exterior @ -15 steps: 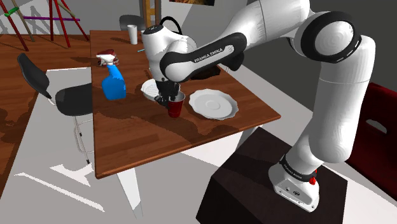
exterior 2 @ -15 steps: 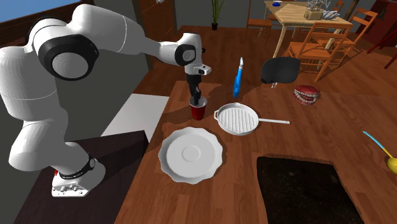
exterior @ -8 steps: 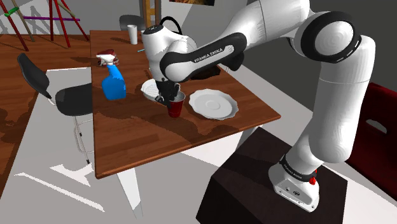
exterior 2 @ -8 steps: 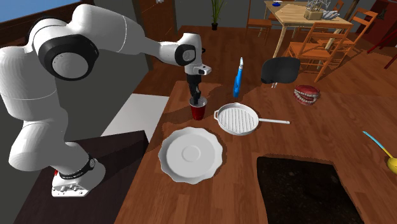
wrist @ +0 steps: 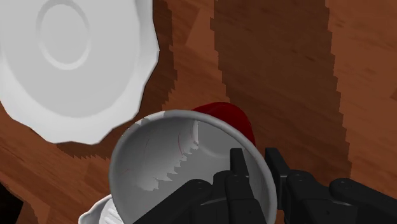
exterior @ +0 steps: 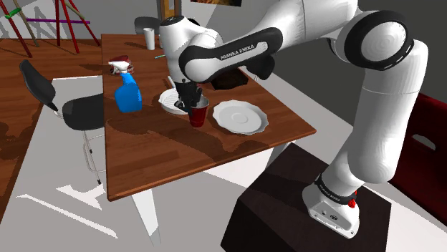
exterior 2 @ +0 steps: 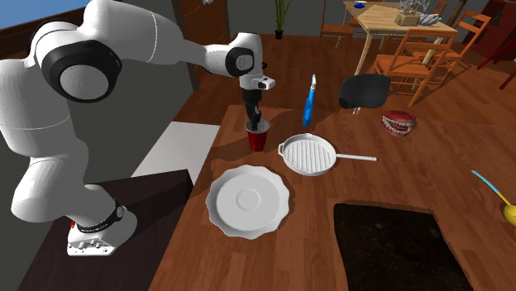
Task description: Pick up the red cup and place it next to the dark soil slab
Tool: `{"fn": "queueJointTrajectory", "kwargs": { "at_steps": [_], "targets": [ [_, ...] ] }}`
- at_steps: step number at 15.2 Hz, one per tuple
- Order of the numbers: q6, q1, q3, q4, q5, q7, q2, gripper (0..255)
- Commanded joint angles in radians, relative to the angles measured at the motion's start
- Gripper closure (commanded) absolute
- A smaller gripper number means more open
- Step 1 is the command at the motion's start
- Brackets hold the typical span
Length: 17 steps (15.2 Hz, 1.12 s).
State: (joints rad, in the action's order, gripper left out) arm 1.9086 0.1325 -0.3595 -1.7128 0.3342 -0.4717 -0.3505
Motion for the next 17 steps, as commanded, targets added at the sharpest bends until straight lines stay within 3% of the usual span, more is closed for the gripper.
{"fn": "queueJointTrajectory", "kwargs": {
  "at_steps": [1, 17],
  "targets": [
    [-0.023, 0.0, -0.002, 0.015, -0.006, 0.006, 0.009, 255],
    [-0.214, 0.006, -0.012, 0.171, -0.034, 0.054, 0.052, 255]
  ]
}}
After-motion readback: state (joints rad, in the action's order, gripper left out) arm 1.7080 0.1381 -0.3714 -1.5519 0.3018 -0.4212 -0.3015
